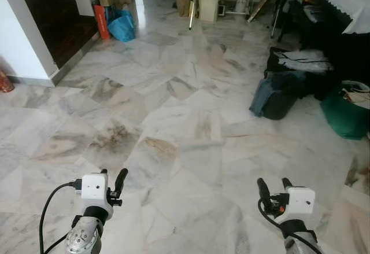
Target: Move the pillow to the sofa from floor
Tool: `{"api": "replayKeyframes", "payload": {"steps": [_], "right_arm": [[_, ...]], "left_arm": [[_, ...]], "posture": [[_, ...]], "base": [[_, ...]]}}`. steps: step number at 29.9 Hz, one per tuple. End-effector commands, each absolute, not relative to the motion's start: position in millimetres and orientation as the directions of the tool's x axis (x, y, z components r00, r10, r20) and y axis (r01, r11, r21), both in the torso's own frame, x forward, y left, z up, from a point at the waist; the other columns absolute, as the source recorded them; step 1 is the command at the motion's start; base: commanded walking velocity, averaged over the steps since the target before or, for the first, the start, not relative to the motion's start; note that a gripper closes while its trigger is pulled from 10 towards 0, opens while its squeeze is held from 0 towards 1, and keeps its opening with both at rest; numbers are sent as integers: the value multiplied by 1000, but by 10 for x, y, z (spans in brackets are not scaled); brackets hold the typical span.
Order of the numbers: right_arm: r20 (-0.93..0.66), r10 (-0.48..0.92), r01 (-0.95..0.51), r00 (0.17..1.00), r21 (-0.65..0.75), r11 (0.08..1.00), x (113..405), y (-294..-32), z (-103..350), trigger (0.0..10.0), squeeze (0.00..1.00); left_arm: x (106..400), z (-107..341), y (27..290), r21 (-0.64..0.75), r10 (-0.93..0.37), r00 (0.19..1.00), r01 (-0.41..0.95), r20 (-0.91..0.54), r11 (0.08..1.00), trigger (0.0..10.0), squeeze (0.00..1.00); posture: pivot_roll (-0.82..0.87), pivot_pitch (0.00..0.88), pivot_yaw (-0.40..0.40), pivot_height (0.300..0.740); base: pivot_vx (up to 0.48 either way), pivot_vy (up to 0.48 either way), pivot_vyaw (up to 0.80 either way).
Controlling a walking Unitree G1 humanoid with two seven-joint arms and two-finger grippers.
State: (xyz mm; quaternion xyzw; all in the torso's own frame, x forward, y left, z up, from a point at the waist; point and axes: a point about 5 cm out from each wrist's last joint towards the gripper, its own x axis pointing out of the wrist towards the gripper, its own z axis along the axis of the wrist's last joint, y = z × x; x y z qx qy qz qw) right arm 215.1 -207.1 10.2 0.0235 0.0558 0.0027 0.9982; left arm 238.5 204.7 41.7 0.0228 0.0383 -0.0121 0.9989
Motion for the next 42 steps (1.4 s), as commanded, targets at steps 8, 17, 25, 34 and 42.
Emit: {"api": "replayKeyframes", "payload": {"steps": [8,17,25,34,42], "right_arm": [[-58,94,-91,994,53,994,2021,-1867,156,10000,0],[-184,32,-21,982,60,998,1979,-1961,-66,10000,0],[-429,-2,34,903,66,997,2003,-1963,-445,10000,0],[-745,-7,96,667,77,992,1652,-1934,-857,10000,0],[-799,-36,144,600,64,988,1441,-2028,-944,10000,0]], "left_arm": [[2375,502,2129,47,22,999,-20,-44,999,10000,0],[2357,334,2098,39,-23,992,28,-127,999,10000,0],[2498,-112,2144,45,-17,909,39,-416,998,10000,0],[2036,-617,2258,103,61,697,18,-714,995,10000,0],[1960,-678,2234,79,76,676,-26,-733,997,10000,0]], "posture": [[67,0,-17,740],[44,0,0,740],[41,0,12,740],[39,0,-1,740],[38,0,-15,740]], "base": [[0,0,0],[0,0,0],[0,0,0],[0,0,0],[0,0,0]]}}
